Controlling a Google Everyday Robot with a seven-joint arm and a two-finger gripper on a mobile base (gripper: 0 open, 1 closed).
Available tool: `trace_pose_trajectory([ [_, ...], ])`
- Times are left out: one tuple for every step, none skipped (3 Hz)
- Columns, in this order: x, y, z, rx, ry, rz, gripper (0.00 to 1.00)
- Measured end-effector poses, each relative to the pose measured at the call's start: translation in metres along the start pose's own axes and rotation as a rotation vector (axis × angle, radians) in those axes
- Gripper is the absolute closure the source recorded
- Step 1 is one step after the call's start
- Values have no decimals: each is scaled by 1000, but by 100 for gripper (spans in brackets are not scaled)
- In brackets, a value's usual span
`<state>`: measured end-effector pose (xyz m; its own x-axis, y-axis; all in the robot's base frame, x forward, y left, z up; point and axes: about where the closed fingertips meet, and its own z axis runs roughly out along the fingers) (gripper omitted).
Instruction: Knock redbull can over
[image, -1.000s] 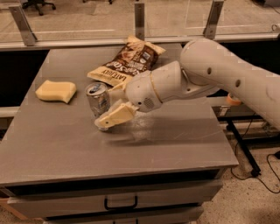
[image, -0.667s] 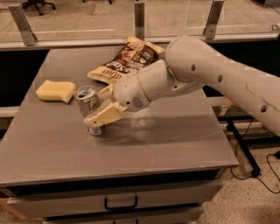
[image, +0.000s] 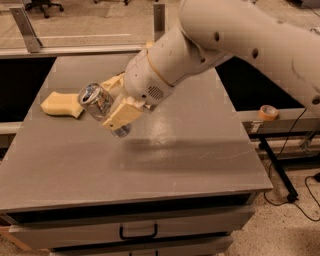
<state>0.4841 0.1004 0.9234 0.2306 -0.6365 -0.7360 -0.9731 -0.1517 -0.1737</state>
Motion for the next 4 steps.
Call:
trace_pose_trajectory([
  [-5, 6, -14, 18, 218, -104, 100],
  [12, 16, -2, -6, 421, -172, 100],
  [38, 21, 9, -6, 605, -205, 100],
  [61, 17, 11, 22, 783, -255, 82],
])
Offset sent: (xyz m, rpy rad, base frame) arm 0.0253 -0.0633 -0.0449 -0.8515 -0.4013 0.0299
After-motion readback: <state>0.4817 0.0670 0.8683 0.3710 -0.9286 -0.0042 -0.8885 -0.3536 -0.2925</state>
